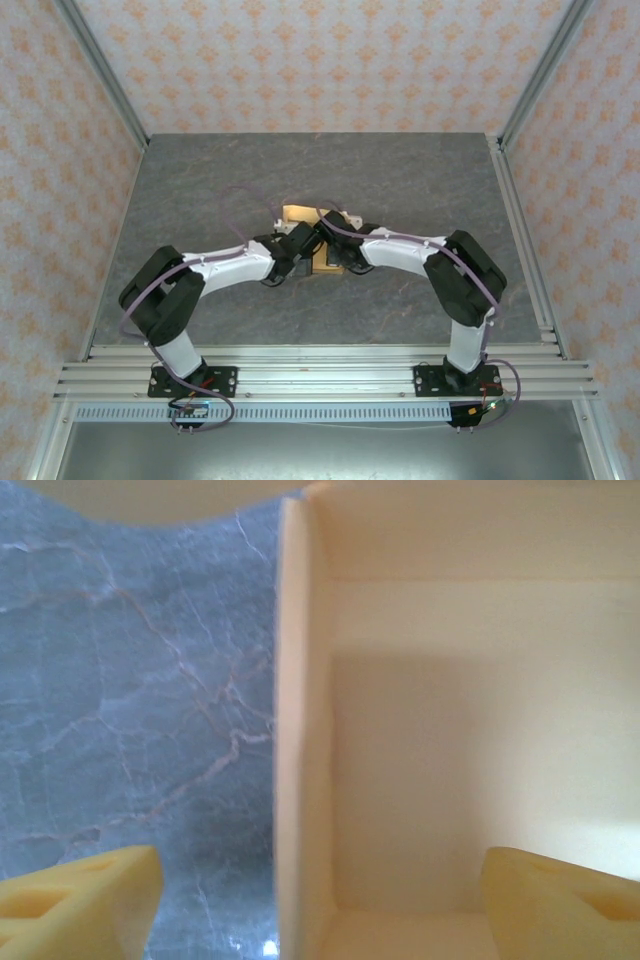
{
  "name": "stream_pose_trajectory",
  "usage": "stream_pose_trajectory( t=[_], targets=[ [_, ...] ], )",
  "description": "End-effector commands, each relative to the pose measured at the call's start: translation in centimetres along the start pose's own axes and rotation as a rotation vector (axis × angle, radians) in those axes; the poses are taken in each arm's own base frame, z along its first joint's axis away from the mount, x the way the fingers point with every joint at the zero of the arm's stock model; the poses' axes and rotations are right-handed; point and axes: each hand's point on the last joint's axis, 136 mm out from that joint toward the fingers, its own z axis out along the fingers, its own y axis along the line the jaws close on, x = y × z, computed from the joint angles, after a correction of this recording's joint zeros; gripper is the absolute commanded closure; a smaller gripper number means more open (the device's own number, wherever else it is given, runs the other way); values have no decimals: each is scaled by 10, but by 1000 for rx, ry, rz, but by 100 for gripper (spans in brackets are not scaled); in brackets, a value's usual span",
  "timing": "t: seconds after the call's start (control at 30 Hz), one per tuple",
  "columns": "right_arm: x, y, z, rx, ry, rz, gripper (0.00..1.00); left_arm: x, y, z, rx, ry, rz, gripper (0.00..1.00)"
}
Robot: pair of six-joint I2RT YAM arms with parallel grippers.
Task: Fold the paper box
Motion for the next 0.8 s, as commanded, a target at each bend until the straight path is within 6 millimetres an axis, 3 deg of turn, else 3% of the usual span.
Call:
stream_pose_trajectory(
  t=[0.0, 0.17, 0.43, 0.63, 0.77],
  targets=[
    [31, -18, 8, 120, 82, -107, 95, -20, -25, -32, 189, -91, -37, 10],
    [26, -14, 7, 125, 86, -118, 95, -8, -23, -65, 319, -86, -12, 0],
    [28, -14, 2, 114, 97, -121, 94, 2, 21, -100, 278, -141, -31, 0],
    [30, -12, -10, 66, 104, -131, 80, -19, 61, -149, 279, -319, -121, 13],
    [28, -6, -17, 27, 97, -141, 64, -33, 86, -158, 218, -350, -132, 17]
  ],
)
